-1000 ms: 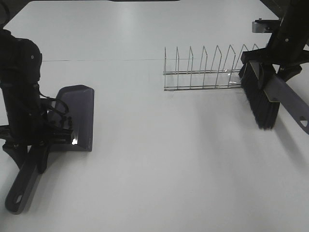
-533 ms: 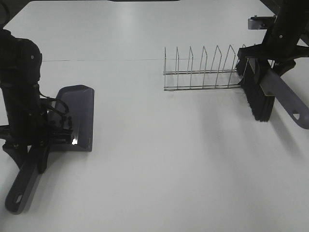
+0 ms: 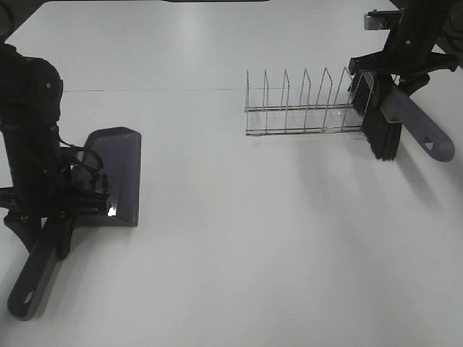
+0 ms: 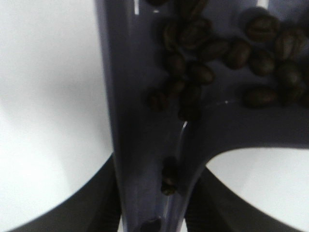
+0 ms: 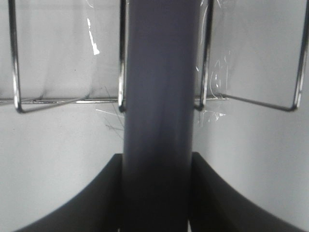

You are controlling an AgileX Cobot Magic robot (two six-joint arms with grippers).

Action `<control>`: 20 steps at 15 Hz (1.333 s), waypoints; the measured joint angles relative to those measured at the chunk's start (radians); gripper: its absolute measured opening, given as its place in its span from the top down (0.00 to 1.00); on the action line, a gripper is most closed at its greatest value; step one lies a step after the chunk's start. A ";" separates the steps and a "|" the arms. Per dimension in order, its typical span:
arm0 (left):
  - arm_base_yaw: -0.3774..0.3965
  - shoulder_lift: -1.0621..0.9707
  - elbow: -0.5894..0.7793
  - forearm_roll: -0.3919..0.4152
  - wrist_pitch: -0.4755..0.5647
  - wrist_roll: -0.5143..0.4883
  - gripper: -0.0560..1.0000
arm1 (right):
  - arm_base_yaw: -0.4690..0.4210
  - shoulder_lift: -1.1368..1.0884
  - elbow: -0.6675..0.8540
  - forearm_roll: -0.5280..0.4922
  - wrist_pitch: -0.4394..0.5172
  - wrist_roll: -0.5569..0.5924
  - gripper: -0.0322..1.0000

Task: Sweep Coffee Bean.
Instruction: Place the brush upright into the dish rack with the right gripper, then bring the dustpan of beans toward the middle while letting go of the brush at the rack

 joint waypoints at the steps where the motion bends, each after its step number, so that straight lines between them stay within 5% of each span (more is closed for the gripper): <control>1: 0.000 0.000 0.000 0.000 0.000 0.000 0.64 | 0.000 0.000 0.000 0.000 -0.001 0.000 0.67; 6: 0.000 0.000 0.000 0.000 0.000 0.000 0.64 | 0.000 0.000 0.000 0.000 -0.001 -0.007 0.67; 8: 0.000 0.000 0.000 0.000 0.000 0.000 0.64 | 0.000 0.000 -0.001 0.011 -0.008 -0.015 0.58; 10: 0.000 0.000 0.000 0.000 0.000 0.000 0.64 | 0.000 -0.006 -0.002 0.011 -0.014 -0.021 0.36; 12: 0.000 0.000 0.000 0.000 0.000 0.000 0.64 | 0.000 -0.030 -0.002 0.011 -0.014 -0.024 0.29; 20: 0.000 -0.004 0.000 -0.069 -0.083 -0.008 0.64 | 0.000 -0.254 0.121 0.011 -0.021 -0.026 0.28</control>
